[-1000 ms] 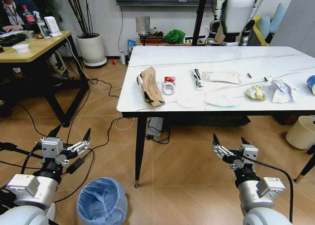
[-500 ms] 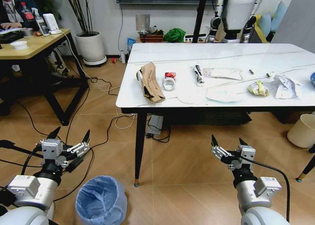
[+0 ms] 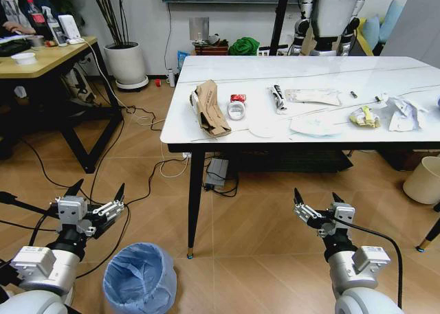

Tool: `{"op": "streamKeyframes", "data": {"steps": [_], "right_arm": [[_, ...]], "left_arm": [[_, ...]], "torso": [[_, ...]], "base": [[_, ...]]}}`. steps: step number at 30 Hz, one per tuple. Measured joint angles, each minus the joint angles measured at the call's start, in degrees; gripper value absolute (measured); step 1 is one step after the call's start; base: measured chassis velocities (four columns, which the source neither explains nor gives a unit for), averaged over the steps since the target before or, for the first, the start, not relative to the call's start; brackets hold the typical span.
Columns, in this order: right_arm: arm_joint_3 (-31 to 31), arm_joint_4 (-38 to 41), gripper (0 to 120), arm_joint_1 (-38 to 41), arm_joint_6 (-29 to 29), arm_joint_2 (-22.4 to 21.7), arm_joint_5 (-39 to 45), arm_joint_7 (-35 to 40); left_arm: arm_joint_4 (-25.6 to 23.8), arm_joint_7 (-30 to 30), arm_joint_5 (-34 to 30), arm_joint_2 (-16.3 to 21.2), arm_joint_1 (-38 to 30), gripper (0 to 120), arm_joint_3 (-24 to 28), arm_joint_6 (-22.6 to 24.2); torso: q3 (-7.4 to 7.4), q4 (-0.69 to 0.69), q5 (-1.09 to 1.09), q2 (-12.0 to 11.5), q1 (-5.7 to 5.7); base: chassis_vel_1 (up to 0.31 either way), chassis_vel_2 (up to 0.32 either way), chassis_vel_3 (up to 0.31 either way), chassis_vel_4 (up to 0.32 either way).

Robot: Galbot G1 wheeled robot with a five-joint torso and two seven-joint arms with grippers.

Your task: Pick up the trash bin and place the trash from the table into it.

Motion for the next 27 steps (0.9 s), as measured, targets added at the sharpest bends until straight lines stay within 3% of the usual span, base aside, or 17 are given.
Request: {"op": "streamKeyframes", "data": {"steps": [27], "right_arm": [[-0.3, -0.9, 100, 0.3, 0.1, 0.0, -0.4, -0.1]], "left_arm": [[0.2, -0.1, 0.1, -0.1, 0.5, 100, -0.1, -0.3]], "torso": [[-3.81, 0.00, 0.00, -6.1, -2.27]], "base": [[0.000, 0.000, 0.000, 0.000]]}}
